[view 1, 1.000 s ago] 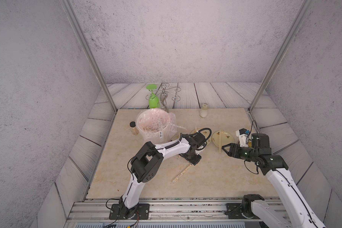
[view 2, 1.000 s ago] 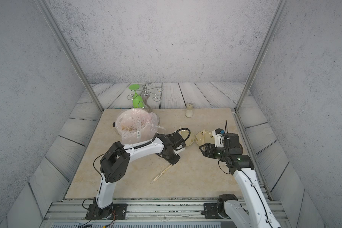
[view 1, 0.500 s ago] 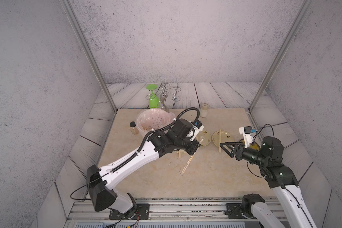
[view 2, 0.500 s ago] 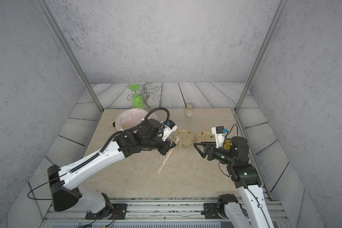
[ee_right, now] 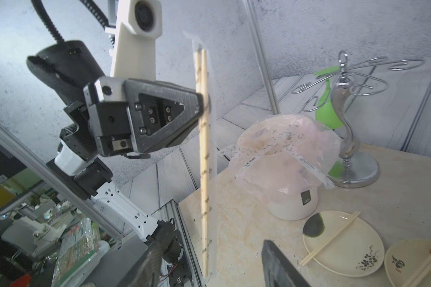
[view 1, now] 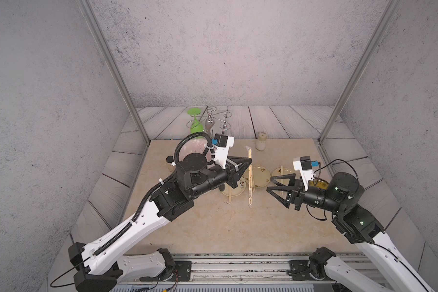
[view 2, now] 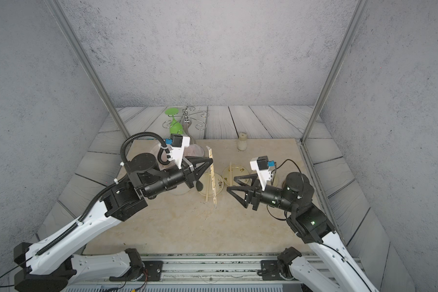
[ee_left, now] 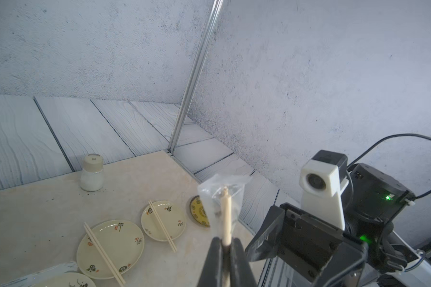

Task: Remove the packaging of disposable chopsticks
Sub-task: Pick up the disposable chopsticks from the center of the board, then remove the packet bag from the disposable chopsticks.

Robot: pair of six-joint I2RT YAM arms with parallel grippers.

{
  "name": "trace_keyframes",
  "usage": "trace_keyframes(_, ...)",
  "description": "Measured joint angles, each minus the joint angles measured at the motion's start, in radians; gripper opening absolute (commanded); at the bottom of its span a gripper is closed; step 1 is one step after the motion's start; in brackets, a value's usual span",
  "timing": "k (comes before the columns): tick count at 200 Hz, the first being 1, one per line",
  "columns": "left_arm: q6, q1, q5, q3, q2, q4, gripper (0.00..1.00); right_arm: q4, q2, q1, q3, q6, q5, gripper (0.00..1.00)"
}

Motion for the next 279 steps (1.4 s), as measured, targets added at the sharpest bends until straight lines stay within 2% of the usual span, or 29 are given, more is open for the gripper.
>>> trace_keyframes(42, -0.053, 0.0, -0.037, -0.056, -0.043, 0.051, 0.0, -0.041, 0.115, 0.173, 0.05, -0.101, 0.115, 0.64)
trace_keyframes(64, -0.068, 0.0, -0.066, -0.084, -0.069, 0.072, 0.0, -0.061, 0.159, 0.235, 0.058, -0.145, 0.167, 0.59)
trace_keyframes(101, -0.083, 0.0, -0.114, -0.114, -0.106, 0.085, 0.0, -0.066, 0.207, 0.277, 0.053, -0.18, 0.214, 0.37)
trace_keyframes(135, -0.09, 0.0, -0.13, -0.114, -0.108, 0.093, 0.0, -0.061, 0.21, 0.29, 0.045, -0.182, 0.236, 0.0)
trace_keyframes(164, -0.09, 0.0, -0.139, -0.114, -0.109, 0.097, 0.0, -0.056, 0.209, 0.292, 0.045, -0.183, 0.25, 0.0)
trace_keyframes(169, -0.09, 0.0, -0.139, -0.114, -0.109, 0.097, 0.14, -0.055, 0.209, 0.293, 0.045, -0.183, 0.25, 0.0)
trace_keyframes(175, -0.087, 0.0, -0.137, -0.114, -0.11, 0.096, 0.41, -0.054, 0.208, 0.294, 0.043, -0.183, 0.25, 0.0)
trace_keyframes(181, -0.082, 0.0, -0.134, -0.114, -0.112, 0.096, 0.6, -0.054, 0.206, 0.294, 0.042, -0.183, 0.249, 0.0)
trace_keyframes(187, -0.078, 0.0, -0.132, -0.114, -0.115, 0.096, 0.69, -0.053, 0.203, 0.294, 0.039, -0.184, 0.243, 0.0)
trace_keyframes(193, -0.074, 0.0, -0.129, -0.114, -0.12, 0.094, 0.72, -0.051, 0.198, 0.294, 0.034, -0.186, 0.232, 0.0)
trace_keyframes(227, -0.051, 0.016, -0.064, -0.093, -0.146, 0.069, 0.7, -0.049, 0.149, 0.294, -0.003, -0.195, 0.114, 0.0)
trace_keyframes(279, -0.029, 0.022, 0.107, -0.058, -0.146, 0.076, 0.49, 0.0, 0.141, 0.294, -0.006, -0.184, -0.093, 0.0)
